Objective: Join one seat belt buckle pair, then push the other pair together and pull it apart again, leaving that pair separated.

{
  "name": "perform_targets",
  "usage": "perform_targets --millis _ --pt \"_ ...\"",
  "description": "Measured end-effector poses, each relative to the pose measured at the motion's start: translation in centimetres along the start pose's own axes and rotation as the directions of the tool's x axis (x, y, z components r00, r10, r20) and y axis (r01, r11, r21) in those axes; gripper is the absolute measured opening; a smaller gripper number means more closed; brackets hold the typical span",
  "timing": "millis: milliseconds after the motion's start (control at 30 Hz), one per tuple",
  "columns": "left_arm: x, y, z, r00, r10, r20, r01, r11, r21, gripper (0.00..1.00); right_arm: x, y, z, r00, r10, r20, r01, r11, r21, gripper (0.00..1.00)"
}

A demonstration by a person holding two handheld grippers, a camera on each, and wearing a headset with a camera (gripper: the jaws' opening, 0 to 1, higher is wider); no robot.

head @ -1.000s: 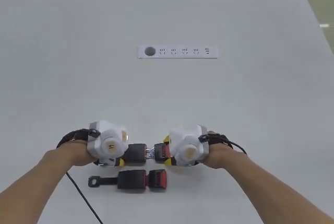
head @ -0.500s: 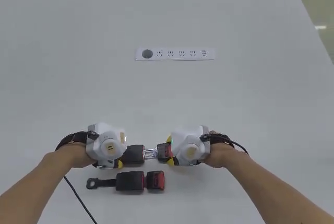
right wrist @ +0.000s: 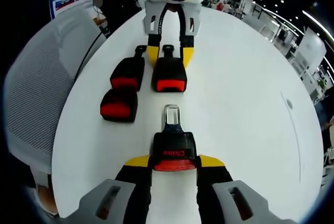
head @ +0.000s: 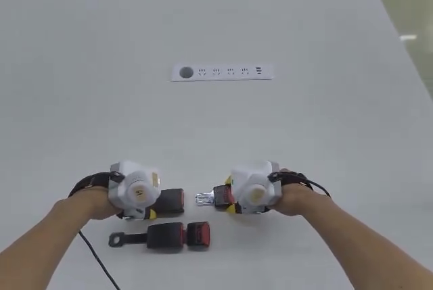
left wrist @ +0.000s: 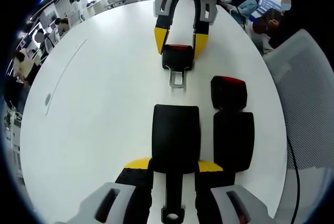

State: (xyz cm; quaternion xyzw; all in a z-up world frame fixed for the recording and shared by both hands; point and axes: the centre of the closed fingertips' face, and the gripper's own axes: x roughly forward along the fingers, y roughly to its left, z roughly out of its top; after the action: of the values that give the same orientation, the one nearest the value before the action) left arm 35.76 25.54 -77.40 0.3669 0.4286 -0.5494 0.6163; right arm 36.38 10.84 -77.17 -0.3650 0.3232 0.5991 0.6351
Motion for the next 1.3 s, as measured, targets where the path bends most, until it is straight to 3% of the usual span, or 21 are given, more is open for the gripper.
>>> perform_targets --millis 800,1300 --pt "-0.2 0.1 0.0 1.0000 -0.003 0.007 0.002 1.000 0.005 0.32 -1.4 -0.1 -3.1 0.9990 -0.004 -0.044 0.004 1.000 -0.004 0.30" --pt "0.0 0.2 -0.1 0.9999 -0.003 0.014 0.003 1.000 0.017 0.32 -2.3 0.2 -4.2 0.9982 -0.005 -0.060 0.004 1.000 -0.023 0.30"
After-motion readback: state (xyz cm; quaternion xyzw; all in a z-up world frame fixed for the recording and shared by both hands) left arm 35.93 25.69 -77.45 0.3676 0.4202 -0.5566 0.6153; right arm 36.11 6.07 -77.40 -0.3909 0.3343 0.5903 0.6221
